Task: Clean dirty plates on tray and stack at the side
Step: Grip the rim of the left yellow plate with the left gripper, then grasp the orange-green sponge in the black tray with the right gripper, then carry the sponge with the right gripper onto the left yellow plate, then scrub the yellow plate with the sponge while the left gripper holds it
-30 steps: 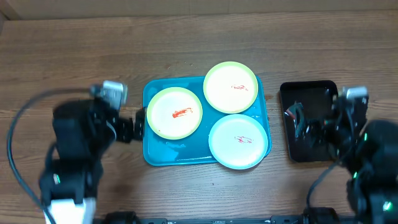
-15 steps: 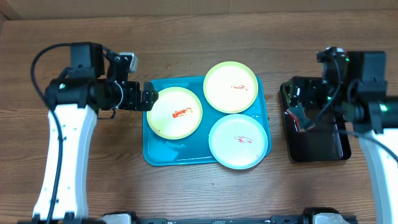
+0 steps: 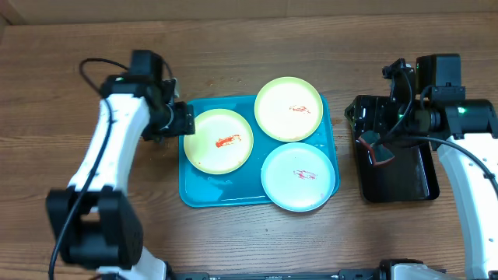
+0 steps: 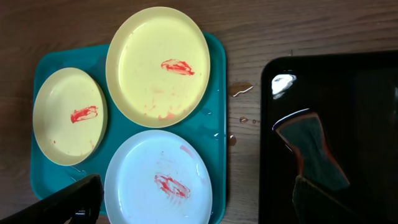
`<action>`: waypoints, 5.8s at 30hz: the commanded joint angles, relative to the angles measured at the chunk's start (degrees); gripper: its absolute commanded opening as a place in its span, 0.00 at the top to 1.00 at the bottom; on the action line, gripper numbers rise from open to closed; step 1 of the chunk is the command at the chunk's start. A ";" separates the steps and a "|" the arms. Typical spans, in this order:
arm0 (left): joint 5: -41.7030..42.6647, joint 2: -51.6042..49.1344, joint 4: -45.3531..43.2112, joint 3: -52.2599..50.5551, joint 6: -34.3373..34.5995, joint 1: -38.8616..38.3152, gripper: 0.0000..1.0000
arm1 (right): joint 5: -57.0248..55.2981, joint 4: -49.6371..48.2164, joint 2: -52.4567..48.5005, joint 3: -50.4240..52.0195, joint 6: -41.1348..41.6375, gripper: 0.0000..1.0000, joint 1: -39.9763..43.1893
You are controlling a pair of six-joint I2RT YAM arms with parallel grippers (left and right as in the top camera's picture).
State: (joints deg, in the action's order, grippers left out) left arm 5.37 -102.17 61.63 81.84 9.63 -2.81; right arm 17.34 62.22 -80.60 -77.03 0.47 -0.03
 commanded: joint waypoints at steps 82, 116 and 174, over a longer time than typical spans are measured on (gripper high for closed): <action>-4.31 -15.58 -10.71 -4.24 -0.87 -2.86 0.96 | -19.63 1.11 -32.41 -2.05 -6.21 0.96 4.42; -2.84 -15.58 -10.01 -4.24 -0.37 -2.84 0.96 | -2.86 15.17 -28.68 -22.93 11.52 0.96 2.16; -0.85 -15.58 -8.31 -4.24 -7.69 -2.36 0.96 | 7.82 -4.59 -56.02 -30.40 24.63 0.96 -38.58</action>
State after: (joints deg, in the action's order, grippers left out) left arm 5.34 -116.05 53.49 79.26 2.37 -5.21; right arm 27.90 54.04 -135.09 -106.59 25.43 -39.07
